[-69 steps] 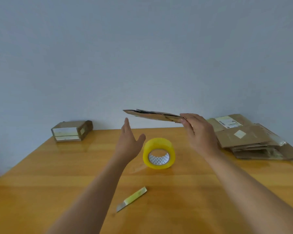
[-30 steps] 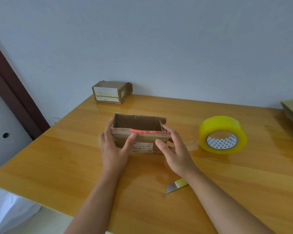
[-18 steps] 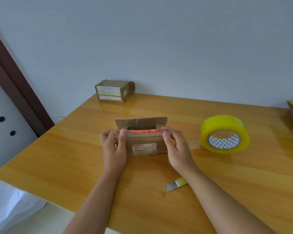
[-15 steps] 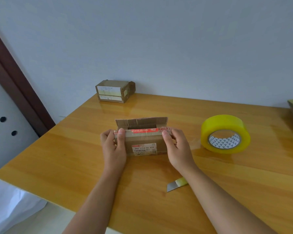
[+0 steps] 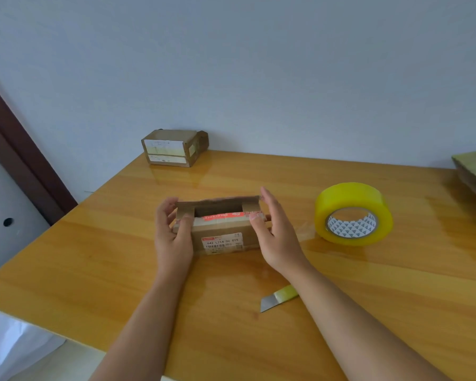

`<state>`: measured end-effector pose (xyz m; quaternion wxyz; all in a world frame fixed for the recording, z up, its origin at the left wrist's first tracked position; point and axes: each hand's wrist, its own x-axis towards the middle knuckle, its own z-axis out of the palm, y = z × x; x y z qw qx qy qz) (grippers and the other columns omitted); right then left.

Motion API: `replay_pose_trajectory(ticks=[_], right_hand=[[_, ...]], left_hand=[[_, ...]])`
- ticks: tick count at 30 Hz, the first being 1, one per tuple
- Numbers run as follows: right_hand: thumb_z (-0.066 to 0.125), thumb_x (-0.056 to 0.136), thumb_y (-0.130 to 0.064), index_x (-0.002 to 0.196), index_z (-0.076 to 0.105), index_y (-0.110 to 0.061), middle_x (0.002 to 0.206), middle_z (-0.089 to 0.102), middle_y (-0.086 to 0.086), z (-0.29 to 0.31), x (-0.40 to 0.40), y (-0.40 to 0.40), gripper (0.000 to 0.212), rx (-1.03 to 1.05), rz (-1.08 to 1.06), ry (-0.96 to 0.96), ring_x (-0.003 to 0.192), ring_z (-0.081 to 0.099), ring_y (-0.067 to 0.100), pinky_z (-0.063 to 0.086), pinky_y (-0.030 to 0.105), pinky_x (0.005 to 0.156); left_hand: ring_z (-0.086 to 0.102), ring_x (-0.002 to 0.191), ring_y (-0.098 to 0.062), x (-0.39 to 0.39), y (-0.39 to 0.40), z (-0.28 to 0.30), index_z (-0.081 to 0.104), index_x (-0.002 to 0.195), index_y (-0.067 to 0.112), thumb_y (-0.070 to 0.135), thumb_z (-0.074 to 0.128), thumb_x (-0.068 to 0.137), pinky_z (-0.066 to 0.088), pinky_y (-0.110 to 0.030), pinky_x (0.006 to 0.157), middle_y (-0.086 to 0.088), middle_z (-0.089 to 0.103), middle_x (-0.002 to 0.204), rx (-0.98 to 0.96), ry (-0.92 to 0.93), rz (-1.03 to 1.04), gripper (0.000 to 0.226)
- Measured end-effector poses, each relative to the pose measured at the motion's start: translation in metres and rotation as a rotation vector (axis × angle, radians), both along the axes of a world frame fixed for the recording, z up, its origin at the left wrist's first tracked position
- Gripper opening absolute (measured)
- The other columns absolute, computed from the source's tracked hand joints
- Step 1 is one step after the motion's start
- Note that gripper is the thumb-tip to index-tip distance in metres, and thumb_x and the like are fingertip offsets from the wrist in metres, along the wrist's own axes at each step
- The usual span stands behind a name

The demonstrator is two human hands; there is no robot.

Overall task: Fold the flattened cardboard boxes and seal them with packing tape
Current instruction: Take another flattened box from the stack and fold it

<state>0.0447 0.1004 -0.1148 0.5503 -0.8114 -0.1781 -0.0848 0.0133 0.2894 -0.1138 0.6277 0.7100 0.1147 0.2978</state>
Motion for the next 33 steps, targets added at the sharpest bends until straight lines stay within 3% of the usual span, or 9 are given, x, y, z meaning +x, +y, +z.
replay_pose_trajectory(ticks=[5,9,14,19,22,26,30,33], right_hand=[[0.041,0.102,-0.042,0.136,0.053,-0.022,0.144,0.046,-0.007,-0.009,0.004,-0.003,0.041,-0.046,-0.013,-0.114,0.13,0.041,0.0,0.041,0.023,0.104],[0.043,0.1,-0.044,0.13,0.059,-0.017,0.143,0.049,-0.004,-0.013,0.005,-0.003,0.043,-0.057,-0.027,-0.16,0.128,0.046,0.003,0.036,0.007,0.096],[0.044,0.1,-0.043,0.128,0.063,-0.013,0.143,0.052,-0.003,-0.014,0.006,-0.004,0.045,-0.085,-0.063,-0.199,0.122,0.047,-0.002,0.036,0.002,0.093],[0.04,0.101,-0.044,0.133,0.06,-0.012,0.146,0.051,-0.003,-0.01,0.002,-0.003,0.05,-0.171,-0.101,-0.225,0.128,0.05,0.007,0.043,0.017,0.096],[0.035,0.101,-0.047,0.138,0.057,-0.013,0.149,0.048,-0.003,-0.006,0.001,-0.006,0.054,-0.289,-0.111,-0.242,0.13,0.051,0.012,0.048,0.023,0.095],[0.033,0.103,-0.05,0.14,0.054,-0.011,0.143,0.054,0.002,0.013,-0.004,-0.016,0.057,-0.567,-0.149,-0.339,0.127,0.052,0.024,0.055,0.04,0.092],[0.046,0.095,-0.034,0.112,0.068,-0.006,0.11,0.069,0.008,0.038,0.0,-0.056,0.04,-0.684,-0.337,-0.654,0.108,0.057,0.034,0.054,0.045,0.083],[0.043,0.089,-0.038,0.109,0.07,-0.01,0.113,0.067,0.008,0.053,0.004,-0.094,0.044,-0.789,-0.503,-0.585,0.121,0.052,0.037,0.047,0.048,0.09]], left_hand=[[0.059,0.115,-0.011,0.0,0.001,-0.003,0.053,0.101,0.031,0.017,0.057,0.099,0.057,-0.031,0.076,0.018,0.06,0.124,0.015,-0.004,0.044,0.015],[0.062,0.107,-0.009,-0.002,0.002,-0.003,0.056,0.097,0.024,0.021,0.06,0.097,0.06,-0.032,0.07,0.018,0.059,0.128,0.02,0.03,0.053,0.005],[0.061,0.111,-0.013,-0.005,0.0,-0.002,0.051,0.098,0.032,0.035,0.069,0.09,0.061,-0.036,0.072,0.014,0.052,0.138,0.053,0.068,0.001,0.02],[0.058,0.114,-0.014,-0.011,0.006,-0.003,0.047,0.118,0.041,0.056,0.08,0.066,0.058,-0.039,0.085,0.012,0.053,0.13,0.163,0.112,-0.101,0.063],[0.054,0.119,-0.018,-0.01,0.014,-0.007,0.054,0.107,0.048,0.067,0.081,0.059,0.057,-0.046,0.088,0.019,0.047,0.135,0.258,0.128,-0.132,0.058],[0.052,0.121,-0.019,-0.011,0.014,-0.006,0.056,0.1,0.049,0.061,0.078,0.059,0.054,-0.048,0.093,0.018,0.046,0.135,0.294,0.129,-0.104,0.048],[0.052,0.12,-0.019,-0.013,0.01,-0.003,0.06,0.11,0.033,0.054,0.077,0.063,0.054,-0.047,0.095,0.013,0.047,0.133,0.282,0.121,-0.068,0.054],[0.05,0.117,-0.016,-0.013,0.008,-0.002,0.057,0.112,0.03,0.051,0.075,0.066,0.052,-0.045,0.097,0.012,0.048,0.13,0.277,0.101,-0.025,0.053]])
